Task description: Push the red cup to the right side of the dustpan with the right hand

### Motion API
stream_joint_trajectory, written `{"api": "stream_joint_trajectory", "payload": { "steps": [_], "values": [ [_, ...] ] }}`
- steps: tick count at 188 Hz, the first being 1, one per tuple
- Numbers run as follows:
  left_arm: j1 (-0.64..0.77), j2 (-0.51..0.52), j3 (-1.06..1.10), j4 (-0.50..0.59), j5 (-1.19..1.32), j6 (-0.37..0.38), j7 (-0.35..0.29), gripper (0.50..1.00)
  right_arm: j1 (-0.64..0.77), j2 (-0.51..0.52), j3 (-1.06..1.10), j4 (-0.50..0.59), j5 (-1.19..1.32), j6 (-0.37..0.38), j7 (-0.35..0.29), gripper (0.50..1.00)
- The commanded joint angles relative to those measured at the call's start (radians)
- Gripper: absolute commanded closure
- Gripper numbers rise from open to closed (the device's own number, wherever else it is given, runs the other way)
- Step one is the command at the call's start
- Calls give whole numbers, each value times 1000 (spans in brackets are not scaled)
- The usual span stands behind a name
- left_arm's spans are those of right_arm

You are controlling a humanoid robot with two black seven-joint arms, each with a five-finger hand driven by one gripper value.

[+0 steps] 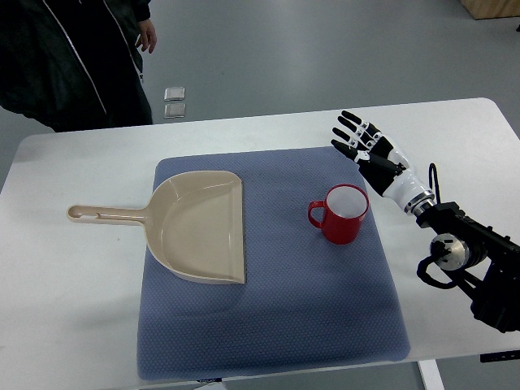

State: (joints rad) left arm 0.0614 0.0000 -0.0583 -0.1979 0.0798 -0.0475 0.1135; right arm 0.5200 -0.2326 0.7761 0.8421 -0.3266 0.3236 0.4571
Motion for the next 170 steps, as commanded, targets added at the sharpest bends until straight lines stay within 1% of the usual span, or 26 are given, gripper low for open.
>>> {"api": "stream_joint_trajectory", "payload": {
  "steps": [1, 33, 49, 95, 129, 170],
  "values": [
    [0, 0, 0, 0, 0, 0, 0, 500, 0, -1, -1, 0, 1, 0, 0, 568],
    [0, 0, 0, -2, 0, 0, 0, 500, 2, -1, -1, 0, 1, 2, 0, 568],
    [0, 0, 0, -2, 0, 0, 0, 500, 2, -2, 0, 0, 1, 17, 0, 568],
    [0, 0, 0, -2, 0, 0, 0, 500, 0, -21, 0, 0, 1, 31, -2, 568],
    [0, 0, 0, -2, 0, 0, 0, 500, -11, -82, 0, 2, 1, 83, 0, 568],
    [0, 0, 0, -15, 0, 0, 0, 500, -44, -185, -1, 40, 0, 149, 0, 568]
  ]
}}
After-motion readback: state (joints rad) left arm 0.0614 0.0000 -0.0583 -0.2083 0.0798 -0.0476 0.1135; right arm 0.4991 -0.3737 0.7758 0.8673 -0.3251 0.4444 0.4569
